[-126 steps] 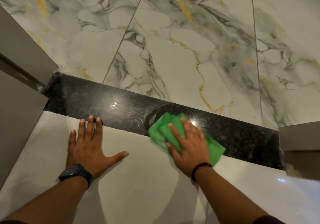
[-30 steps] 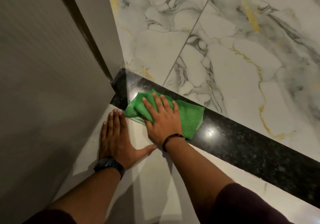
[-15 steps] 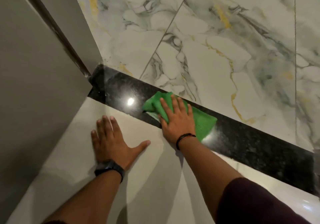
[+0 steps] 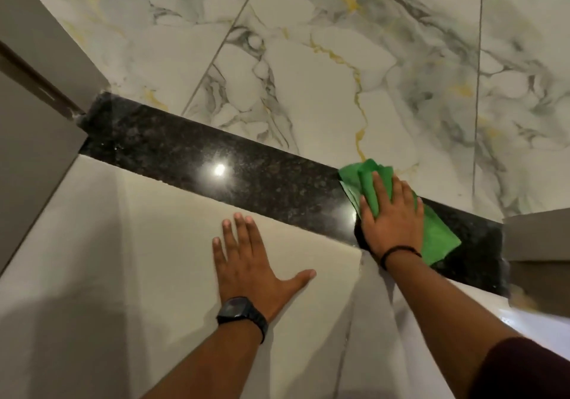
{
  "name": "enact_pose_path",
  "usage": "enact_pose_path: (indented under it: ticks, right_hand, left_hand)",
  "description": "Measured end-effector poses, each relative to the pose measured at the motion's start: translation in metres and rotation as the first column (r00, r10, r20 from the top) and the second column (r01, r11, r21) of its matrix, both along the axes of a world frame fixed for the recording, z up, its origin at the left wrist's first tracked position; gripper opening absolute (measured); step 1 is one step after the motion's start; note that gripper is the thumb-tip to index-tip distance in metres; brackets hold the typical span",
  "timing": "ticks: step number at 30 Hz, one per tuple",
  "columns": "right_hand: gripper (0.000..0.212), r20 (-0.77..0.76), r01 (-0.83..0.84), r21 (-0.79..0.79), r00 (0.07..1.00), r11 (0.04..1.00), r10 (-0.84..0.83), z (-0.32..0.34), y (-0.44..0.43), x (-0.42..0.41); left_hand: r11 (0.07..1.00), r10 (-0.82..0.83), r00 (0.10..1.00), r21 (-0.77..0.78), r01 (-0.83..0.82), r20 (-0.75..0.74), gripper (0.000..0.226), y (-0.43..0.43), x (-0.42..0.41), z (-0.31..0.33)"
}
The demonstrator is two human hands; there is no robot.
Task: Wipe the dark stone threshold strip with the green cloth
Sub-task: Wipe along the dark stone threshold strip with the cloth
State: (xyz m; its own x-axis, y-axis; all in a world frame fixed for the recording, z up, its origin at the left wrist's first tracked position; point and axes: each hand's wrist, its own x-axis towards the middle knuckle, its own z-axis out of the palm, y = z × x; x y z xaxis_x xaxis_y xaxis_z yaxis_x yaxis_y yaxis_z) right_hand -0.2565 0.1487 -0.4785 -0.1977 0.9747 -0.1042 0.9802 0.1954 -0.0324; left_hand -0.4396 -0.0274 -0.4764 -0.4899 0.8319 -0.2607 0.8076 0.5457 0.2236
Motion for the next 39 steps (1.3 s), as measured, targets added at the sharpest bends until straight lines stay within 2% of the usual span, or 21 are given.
enact_pose_path:
  ticks: [2,4,6,8,11,13,16,18,21,25,28,29,31,32,34,35,39]
  right_hand:
    - [0.06,-0.034,-0.101,-0.018,0.994,0.995,0.1,-0.002,-0.014,-0.007]
    - [0.065,-0.089,-0.29,-0.044,0.954,0.956,0.286,-0.002,-0.04,-0.001]
    - [0.067,-0.077,-0.392,-0.072,0.919,0.917,0.387,0.0,-0.055,0.027]
    - [0.065,-0.058,-0.312,-0.068,0.95,0.948,0.308,0.0,-0.047,0.074]
    - [0.063,-0.046,-0.06,-0.027,0.997,0.998,0.059,0.006,-0.024,0.121]
    - [0.064,-0.076,0.066,-0.022,0.995,0.998,-0.068,0.008,-0.003,0.124]
    - [0.064,-0.048,0.16,0.004,0.986,0.987,-0.16,0.002,0.008,0.118]
    - [0.063,-0.051,0.132,-0.017,0.99,0.991,-0.133,0.001,0.002,0.115]
    - [0.064,-0.041,0.006,-0.048,0.999,0.999,-0.008,0.004,-0.029,0.104]
    - [0.068,-0.131,-0.16,-0.13,0.981,0.979,0.143,0.014,-0.107,0.083]
    - [0.07,-0.206,-0.249,-0.165,0.955,0.954,0.214,0.02,-0.145,0.083]
    - [0.069,-0.277,-0.231,-0.175,0.944,0.957,0.177,0.025,-0.146,0.084]
    - [0.069,-0.422,-0.081,-0.178,0.907,0.981,-0.002,0.032,-0.135,0.088]
    - [0.071,-0.42,-0.001,-0.163,0.905,0.987,-0.069,0.034,-0.128,0.092]
    - [0.072,-0.251,0.064,-0.176,0.962,0.982,-0.107,0.039,-0.114,0.102]
    - [0.071,-0.181,0.07,-0.235,0.977,0.97,-0.115,0.041,-0.108,0.106]
    - [0.064,-0.147,0.096,-0.582,0.964,0.808,-0.221,0.054,-0.078,0.106]
  left_hand:
    - [1.0,-0.007,1.0,-0.011,0.007,0.005,0.139,0.008,0.019,0.0]
    - [1.0,-0.016,1.0,-0.027,0.016,-0.004,0.138,0.014,0.029,0.002]
    - [1.0,-0.012,1.0,-0.024,0.012,-0.019,0.138,0.015,0.032,0.003]
    - [0.999,-0.041,0.999,-0.022,0.04,-0.032,0.138,0.02,0.035,0.0]
    - [0.999,-0.03,0.998,-0.02,0.029,-0.058,0.138,0.018,0.03,-0.002]
    - [1.0,-0.021,0.997,-0.007,0.02,-0.072,0.137,0.02,0.027,-0.003]
    - [1.0,-0.026,0.997,-0.012,0.025,-0.079,0.138,0.02,0.031,-0.005]
    - [0.999,-0.024,0.996,-0.028,0.022,-0.083,0.138,0.018,0.032,-0.005]
    - [0.998,-0.042,0.996,-0.053,0.039,-0.075,0.138,0.016,0.031,-0.004]
    - [0.983,-0.165,0.983,-0.096,0.158,-0.078,0.134,0.006,0.037,0.0]
    - [0.976,-0.2,0.978,-0.101,0.193,-0.056,0.13,-0.002,0.043,0.0]
    - [0.976,-0.2,0.978,-0.096,0.195,-0.051,0.129,-0.003,0.043,0.0]
    - [0.974,-0.214,0.976,-0.077,0.211,-0.036,0.127,-0.003,0.04,0.0]
    - [0.972,-0.229,0.973,-0.063,0.228,-0.02,0.126,-0.005,0.04,0.001]
    - [0.962,-0.269,0.963,-0.034,0.27,0.009,0.125,-0.011,0.04,0.002]
    - [0.956,-0.292,0.956,-0.019,0.293,0.017,0.124,-0.014,0.042,0.003]
    - [0.918,-0.396,0.918,-0.006,0.396,0.013,0.122,-0.021,0.047,0.006]
